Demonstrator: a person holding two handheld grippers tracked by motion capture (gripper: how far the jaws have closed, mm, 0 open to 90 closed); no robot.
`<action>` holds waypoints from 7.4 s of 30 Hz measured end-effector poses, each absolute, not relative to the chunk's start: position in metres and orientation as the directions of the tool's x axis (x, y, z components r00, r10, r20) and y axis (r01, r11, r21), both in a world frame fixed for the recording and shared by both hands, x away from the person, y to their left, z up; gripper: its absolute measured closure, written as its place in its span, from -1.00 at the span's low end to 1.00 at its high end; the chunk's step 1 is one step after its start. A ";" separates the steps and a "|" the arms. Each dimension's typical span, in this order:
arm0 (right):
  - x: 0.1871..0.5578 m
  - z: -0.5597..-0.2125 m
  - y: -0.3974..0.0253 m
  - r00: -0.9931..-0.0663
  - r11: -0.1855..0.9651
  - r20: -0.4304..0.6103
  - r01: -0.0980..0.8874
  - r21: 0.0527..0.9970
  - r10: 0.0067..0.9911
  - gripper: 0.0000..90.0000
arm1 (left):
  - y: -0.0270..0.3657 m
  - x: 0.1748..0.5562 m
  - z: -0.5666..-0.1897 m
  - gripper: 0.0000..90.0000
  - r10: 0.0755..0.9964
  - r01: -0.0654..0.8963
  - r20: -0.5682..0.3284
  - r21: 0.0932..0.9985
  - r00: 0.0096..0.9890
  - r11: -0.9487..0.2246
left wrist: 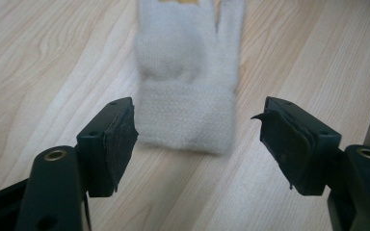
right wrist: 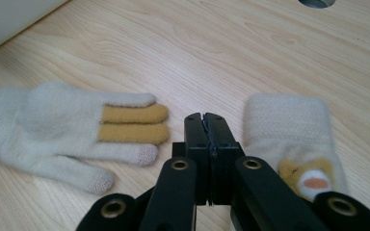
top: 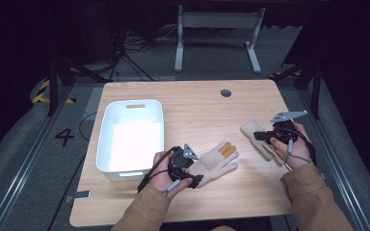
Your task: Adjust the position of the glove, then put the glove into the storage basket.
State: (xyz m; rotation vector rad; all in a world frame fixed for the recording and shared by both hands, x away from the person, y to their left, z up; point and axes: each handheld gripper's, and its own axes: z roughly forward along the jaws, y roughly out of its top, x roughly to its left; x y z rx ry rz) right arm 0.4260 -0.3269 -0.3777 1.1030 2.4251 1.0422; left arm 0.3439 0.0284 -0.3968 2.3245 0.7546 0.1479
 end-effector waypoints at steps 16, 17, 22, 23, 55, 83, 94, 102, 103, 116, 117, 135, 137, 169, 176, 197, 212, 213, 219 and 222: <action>0.431 -0.390 -0.301 -0.735 0.507 0.046 0.510 0.695 0.676 0.98 | 0.035 0.338 -0.388 -0.41 0.538 0.477 -0.121 0.647 0.834 -0.594; 0.432 -0.392 -0.295 -0.742 0.518 0.045 0.509 0.687 0.668 0.98 | 0.035 0.337 -0.388 -0.42 0.537 0.476 -0.117 0.643 0.835 -0.600; 0.435 -0.397 -0.286 -0.759 0.537 0.047 0.501 0.678 0.649 0.97 | 0.035 0.334 -0.388 -0.42 0.536 0.478 -0.115 0.633 0.836 -0.609; 0.437 -0.400 -0.281 -0.765 0.548 0.046 0.500 0.671 0.642 0.97 | 0.037 0.331 -0.387 -0.42 0.539 0.483 -0.115 0.625 0.834 -0.613; 0.461 -0.436 -0.230 -0.812 0.659 0.006 0.478 0.581 0.584 0.98 | 0.054 0.321 -0.391 -0.44 0.585 0.512 -0.091 0.603 0.806 -0.612; 0.437 -0.435 -0.253 -0.794 0.671 0.023 0.529 0.520 0.608 0.98 | 0.032 0.335 -0.390 -0.48 0.525 0.473 -0.099 0.595 0.845 -0.650; 0.419 -0.434 -0.267 -0.788 0.667 0.053 0.553 0.500 0.613 0.98 | 0.019 0.343 -0.385 -0.46 0.487 0.441 -0.094 0.597 0.868 -0.670; 0.416 -0.431 -0.270 -0.784 0.655 0.052 0.551 0.517 0.618 0.96 | 0.018 0.345 -0.385 -0.46 0.484 0.439 -0.096 0.598 0.870 -0.670; 0.415 -0.428 -0.272 -0.784 0.649 0.052 0.548 0.529 0.619 0.89 | 0.019 0.346 -0.384 -0.46 0.484 0.439 -0.095 0.595 0.870 -0.673; 0.407 -0.400 -0.297 -0.745 0.555 0.039 0.530 0.641 0.666 -0.08 | 0.020 0.350 -0.379 -0.45 0.483 0.442 -0.098 0.590 0.870 -0.676; 0.406 -0.398 -0.300 -0.738 0.546 0.037 0.530 0.649 0.673 -0.11 | 0.021 0.350 -0.378 -0.45 0.484 0.443 -0.099 0.590 0.870 -0.675; 0.418 -0.390 -0.354 -0.596 0.390 0.060 0.596 0.702 0.801 -0.56 | 0.025 0.349 -0.376 -0.45 0.492 0.447 -0.100 0.600 0.865 -0.664; 0.419 -0.391 -0.359 -0.579 0.378 0.063 0.607 0.699 0.813 -0.54 | 0.025 0.349 -0.375 -0.45 0.495 0.451 -0.103 0.599 0.863 -0.662; 0.446 -0.427 -0.390 -0.557 0.430 -0.019 0.618 0.658 0.830 0.09 | 0.032 0.346 -0.380 -0.43 0.510 0.468 -0.106 0.585 0.854 -0.662; 0.456 -0.434 -0.383 -0.554 0.419 0.004 0.633 0.651 0.832 0.03 | 0.040 0.343 -0.382 -0.43 0.526 0.484 -0.111 0.583 0.843 -0.653; 0.466 -0.436 -0.369 -0.553 0.447 -0.033 0.636 0.629 0.833 0.42 | 0.052 0.339 -0.382 -0.43 0.553 0.506 -0.114 0.584 0.826 -0.635; 0.452 -0.403 -0.361 -0.608 0.502 -0.050 0.603 0.620 0.793 0.49 | 0.049 0.340 -0.382 -0.43 0.542 0.499 -0.116 0.583 0.832 -0.641; 0.451 -0.401 -0.360 -0.611 0.503 -0.051 0.598 0.624 0.790 0.49 | 0.049 0.341 -0.382 -0.43 0.543 0.499 -0.116 0.583 0.832 -0.641; 0.445 -0.389 -0.361 -0.632 0.510 -0.045 0.579 0.635 0.774 0.49 | 0.048 0.341 -0.381 -0.43 0.539 0.496 -0.117 0.586 0.834 -0.641; 0.442 -0.382 -0.361 -0.643 0.518 -0.048 0.568 0.639 0.764 0.49 | 0.048 0.341 -0.381 -0.43 0.536 0.494 -0.118 0.586 0.836 -0.642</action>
